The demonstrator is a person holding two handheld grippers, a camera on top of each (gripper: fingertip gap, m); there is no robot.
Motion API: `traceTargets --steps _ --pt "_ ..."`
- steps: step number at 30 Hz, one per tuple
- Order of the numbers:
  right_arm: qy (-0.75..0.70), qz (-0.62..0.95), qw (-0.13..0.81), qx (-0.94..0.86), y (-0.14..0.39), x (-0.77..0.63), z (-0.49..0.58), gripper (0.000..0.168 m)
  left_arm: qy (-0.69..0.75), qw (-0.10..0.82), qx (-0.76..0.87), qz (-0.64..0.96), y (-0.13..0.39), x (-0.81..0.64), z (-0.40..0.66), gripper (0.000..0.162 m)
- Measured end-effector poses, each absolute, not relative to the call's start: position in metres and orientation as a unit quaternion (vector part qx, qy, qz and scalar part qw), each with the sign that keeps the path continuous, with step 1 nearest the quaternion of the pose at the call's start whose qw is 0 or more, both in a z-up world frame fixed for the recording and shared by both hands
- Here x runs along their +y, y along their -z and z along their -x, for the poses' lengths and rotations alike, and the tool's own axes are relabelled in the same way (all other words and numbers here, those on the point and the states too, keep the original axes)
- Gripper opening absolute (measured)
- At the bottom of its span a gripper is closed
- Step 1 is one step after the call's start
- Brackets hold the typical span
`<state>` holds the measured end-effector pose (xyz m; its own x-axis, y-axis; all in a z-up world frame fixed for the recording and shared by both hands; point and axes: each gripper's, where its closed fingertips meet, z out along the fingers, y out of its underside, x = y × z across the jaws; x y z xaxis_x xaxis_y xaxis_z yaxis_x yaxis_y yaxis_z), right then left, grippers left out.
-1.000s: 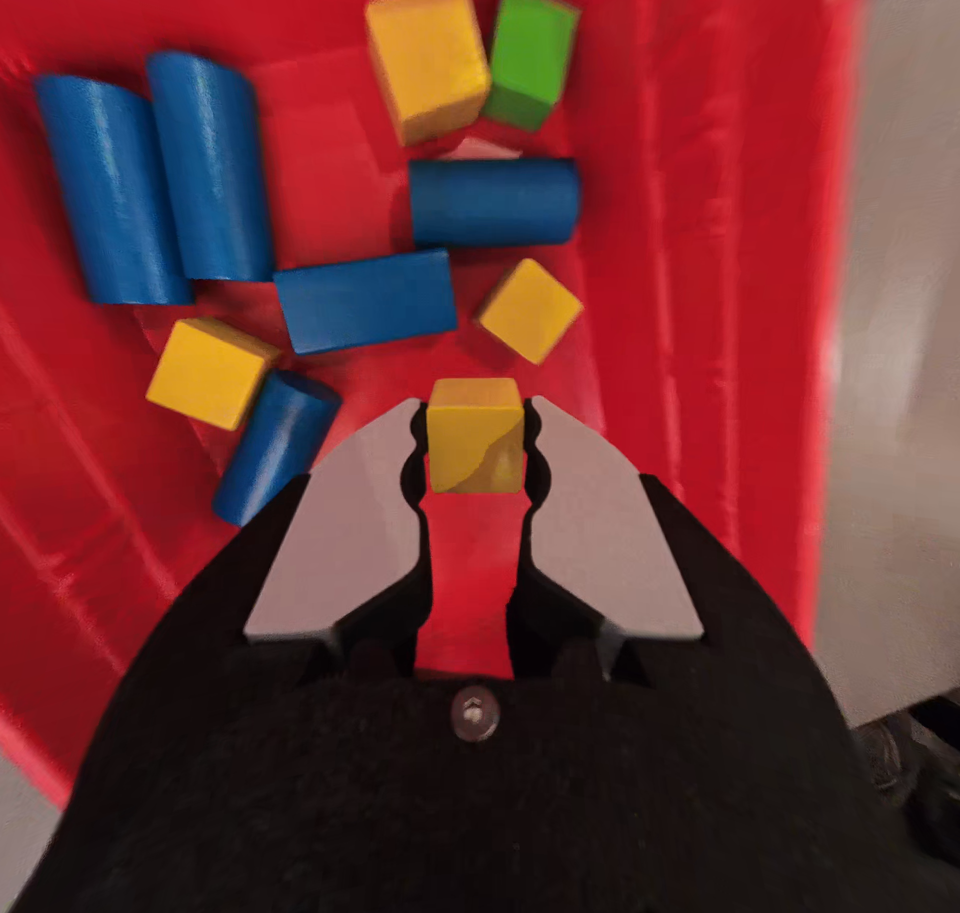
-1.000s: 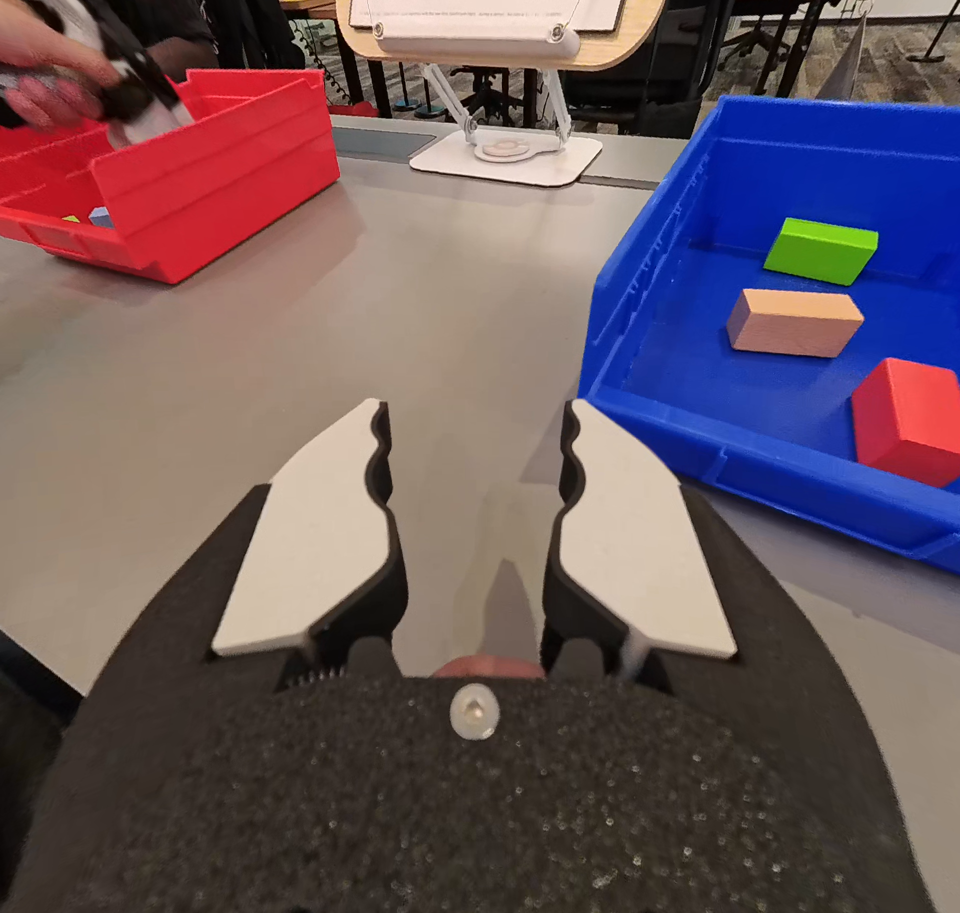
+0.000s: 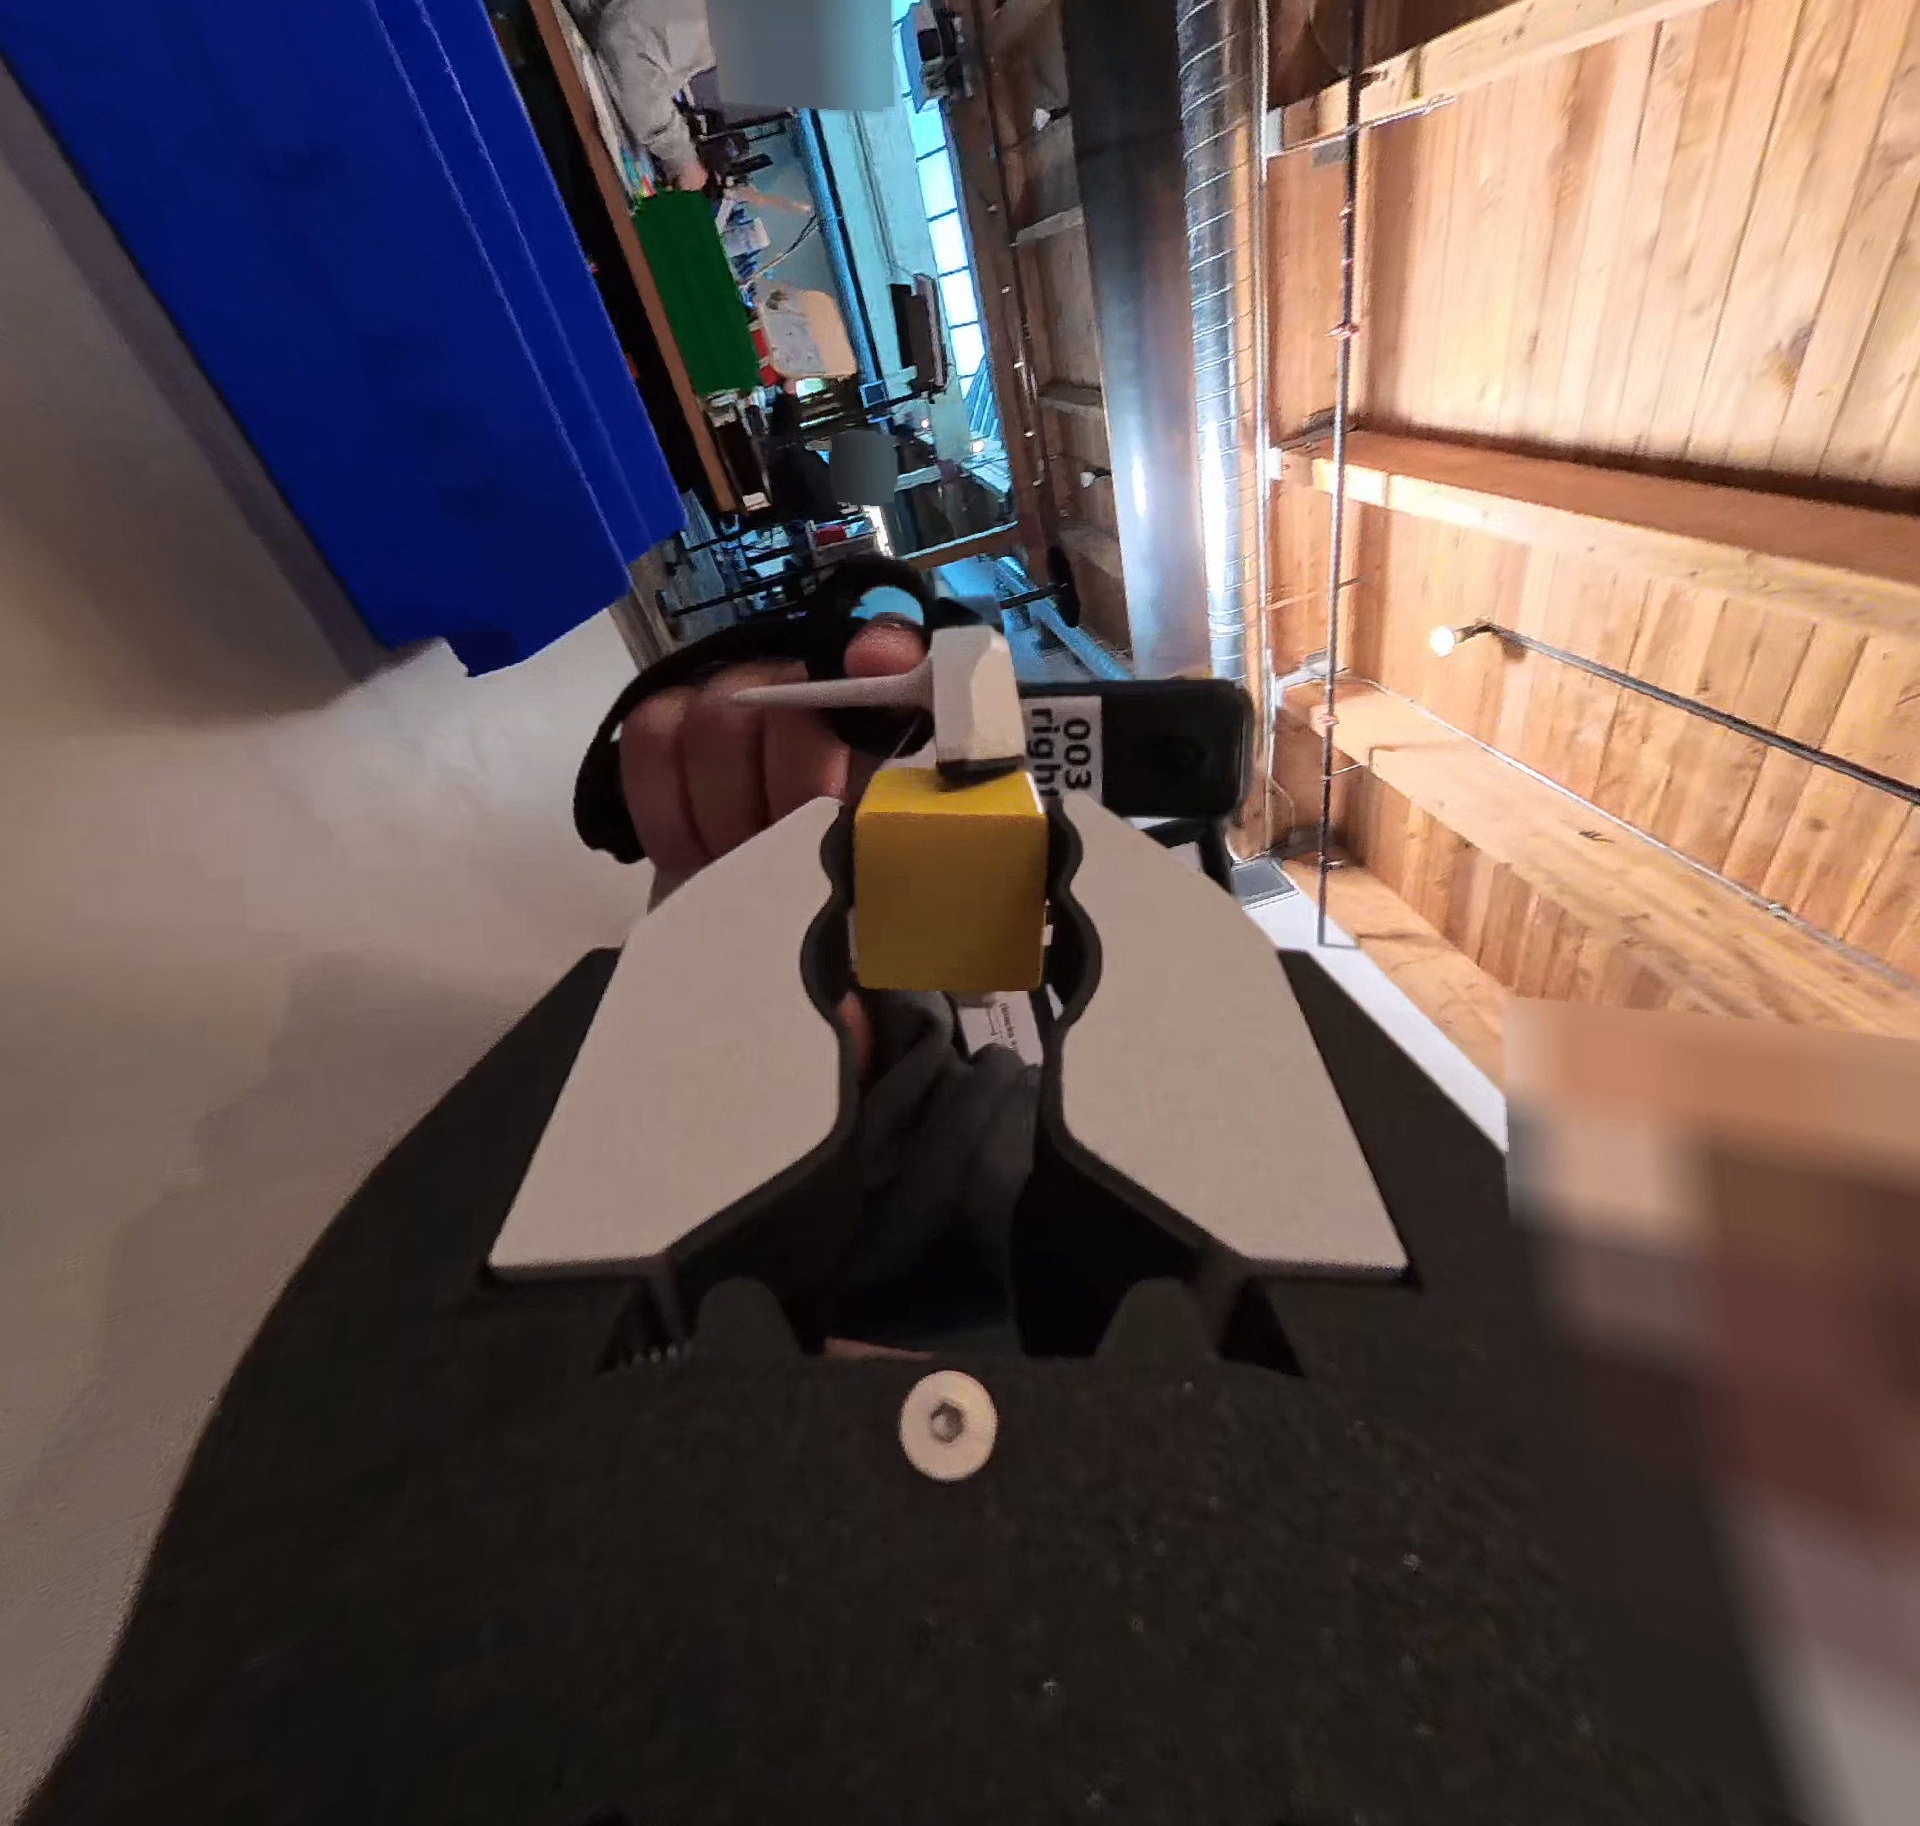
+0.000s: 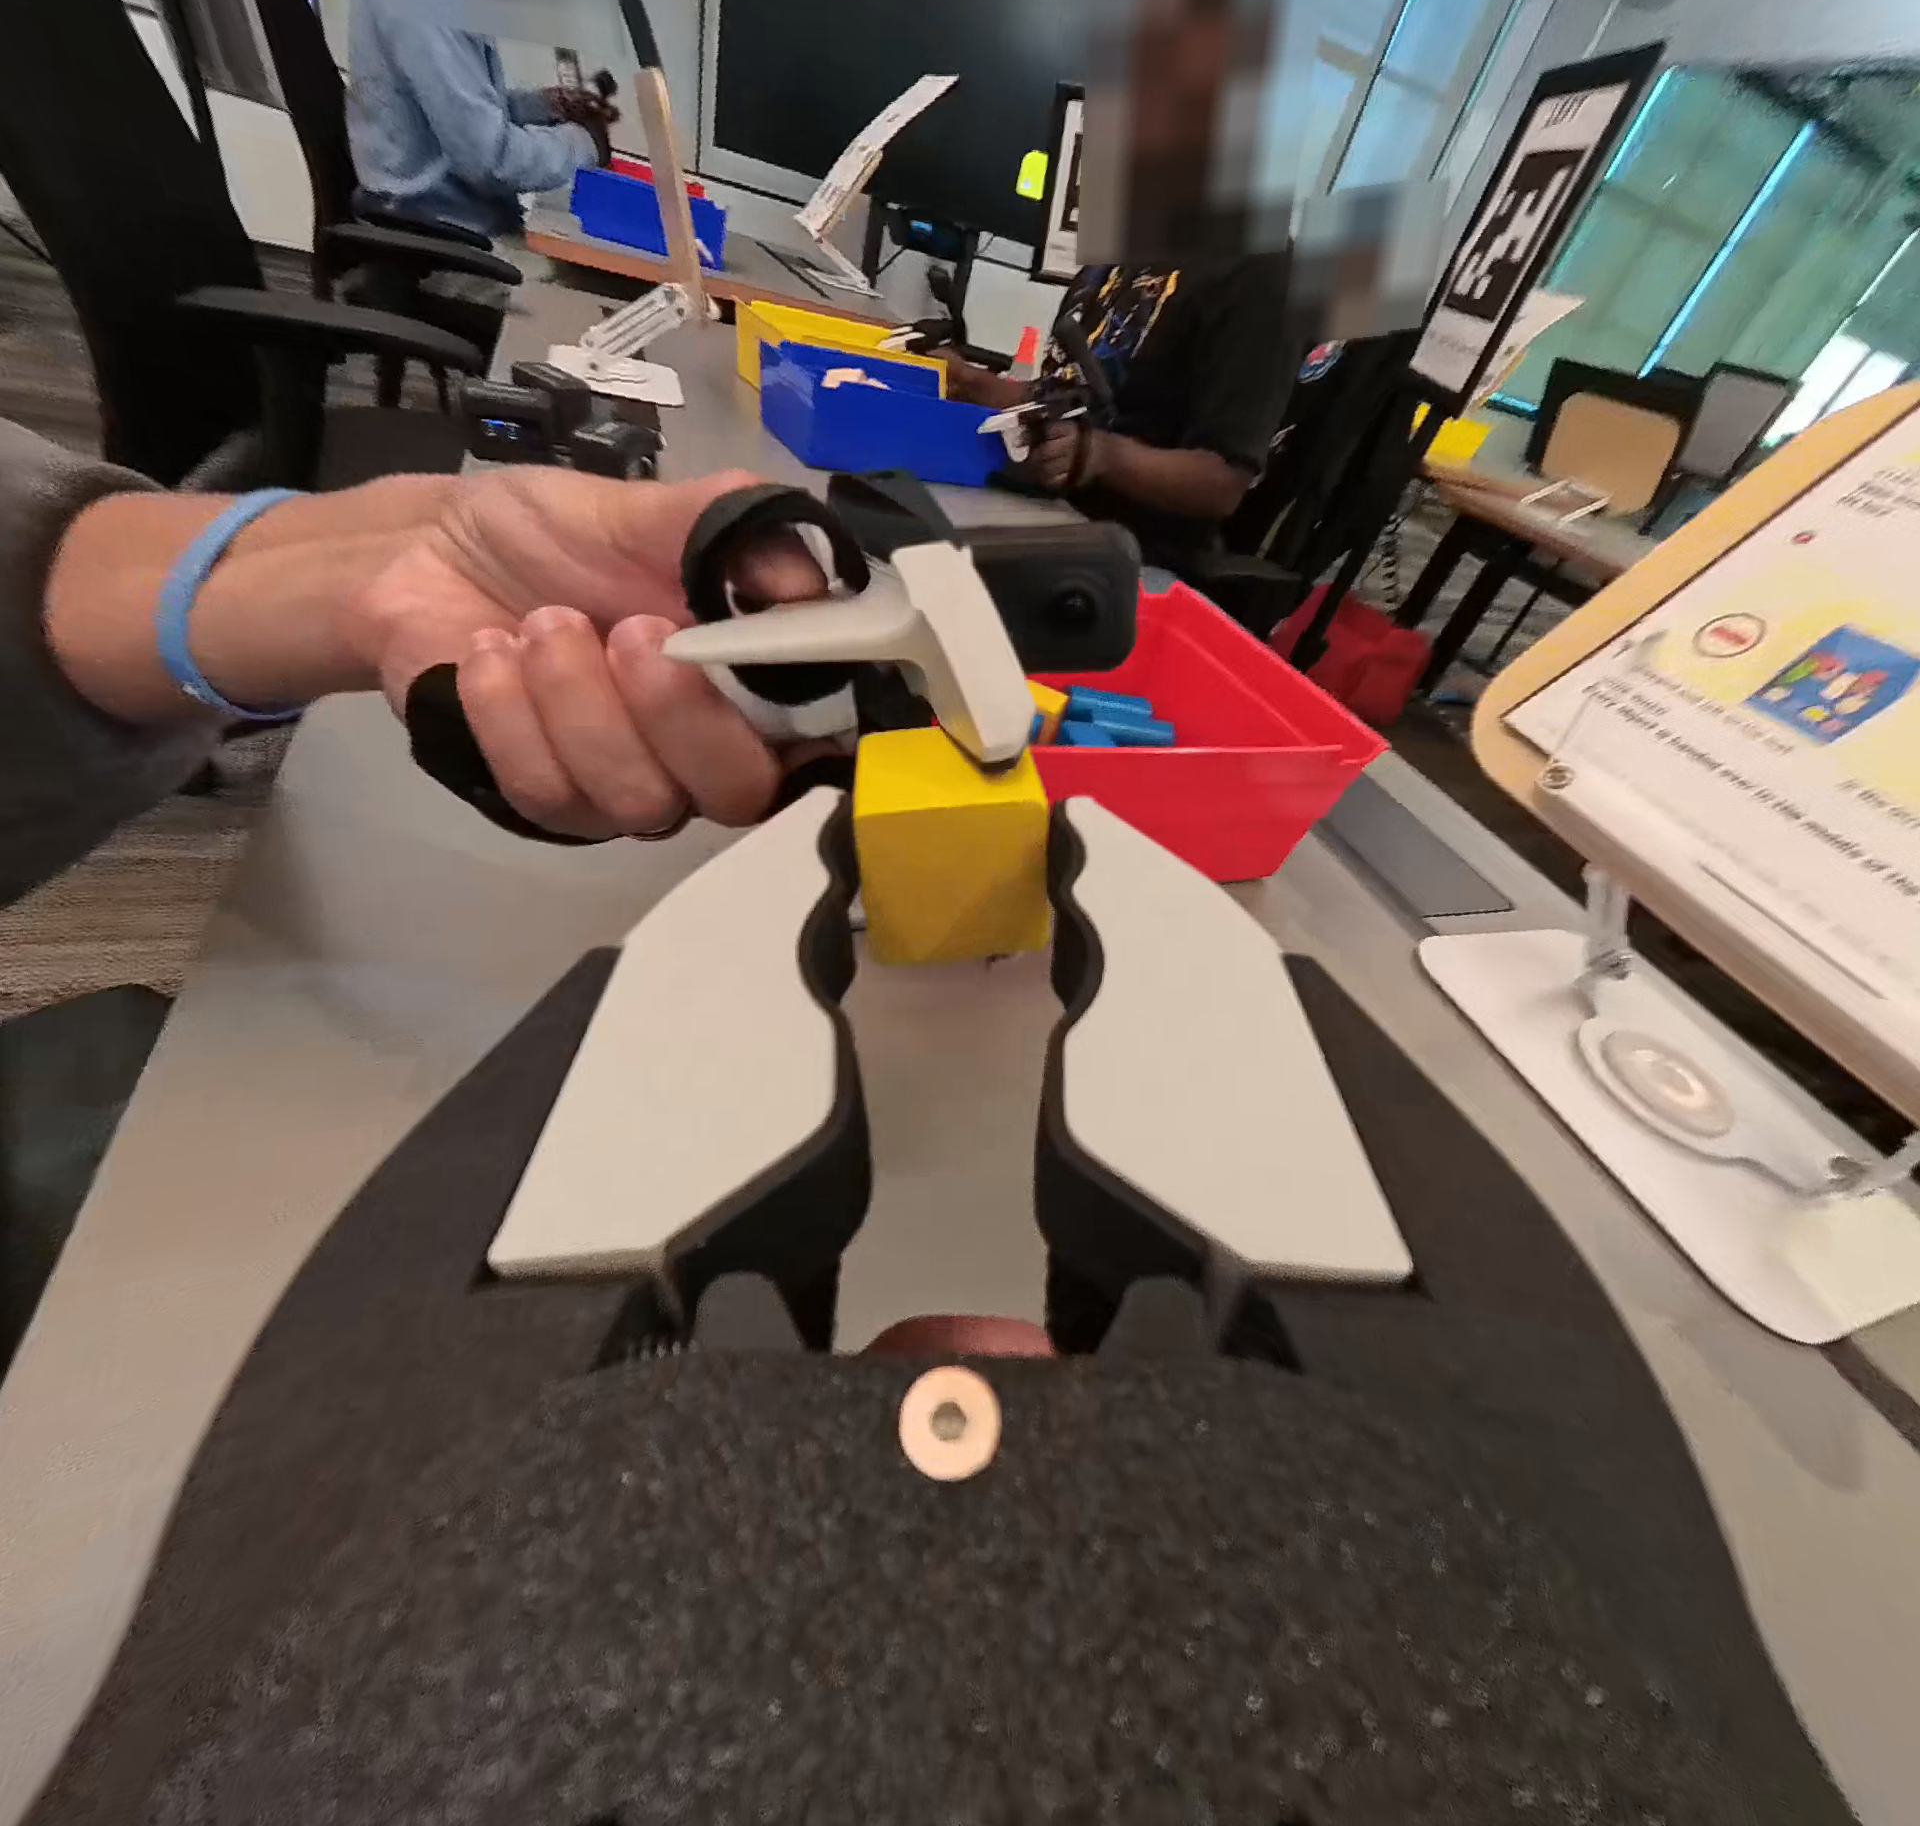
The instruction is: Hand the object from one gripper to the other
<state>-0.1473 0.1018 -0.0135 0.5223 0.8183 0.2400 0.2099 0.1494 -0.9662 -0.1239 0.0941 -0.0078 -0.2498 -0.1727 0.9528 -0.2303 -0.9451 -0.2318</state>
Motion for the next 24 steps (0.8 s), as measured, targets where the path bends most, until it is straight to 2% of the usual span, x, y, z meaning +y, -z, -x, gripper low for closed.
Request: traceTargets --steps 2,3,5,8,12,14,18,21,24 --pt "-0.248 0.606 0.623 -0.428 0.014 0.099 0.146 0.035 -0.769 0.008 -0.178 -0.614 0.008 0.091 0.125 0.034" --pt "-0.253 0.607 0.620 -0.427 0.014 0.098 0.145 0.035 -0.766 -0.008 -0.185 -0.615 0.008 0.090 0.128 0.039" --pt "-0.252 0.611 0.620 -0.422 0.009 0.097 0.136 0.035 -0.767 -0.040 -0.183 -0.614 0.008 0.090 0.140 0.063" --pt "-0.216 0.630 0.634 -0.393 -0.009 0.105 0.097 0.035 -0.743 -0.094 -0.181 -0.637 0.030 0.083 0.160 0.062" --pt "-0.157 0.696 0.643 -0.277 -0.036 0.126 -0.009 0.035 -0.628 -0.154 -0.261 -0.717 0.106 0.034 0.181 0.050" --pt "-0.100 0.777 0.584 -0.215 -0.011 0.137 -0.072 0.035 -0.593 -0.159 -0.283 -0.737 0.126 0.013 0.186 0.045" --pt "-0.024 0.919 0.376 -0.113 0.083 0.125 -0.162 0.035 -0.586 -0.149 -0.322 -0.728 0.127 -0.009 0.179 0.045" --pt "-0.018 0.967 0.240 -0.078 0.138 0.109 -0.175 0.035 -0.539 -0.171 -0.361 -0.742 0.139 -0.009 0.178 0.045" --pt "-0.016 0.979 0.183 -0.085 0.165 0.109 -0.166 0.035 -0.535 -0.170 -0.368 -0.741 0.139 -0.012 0.177 0.045"
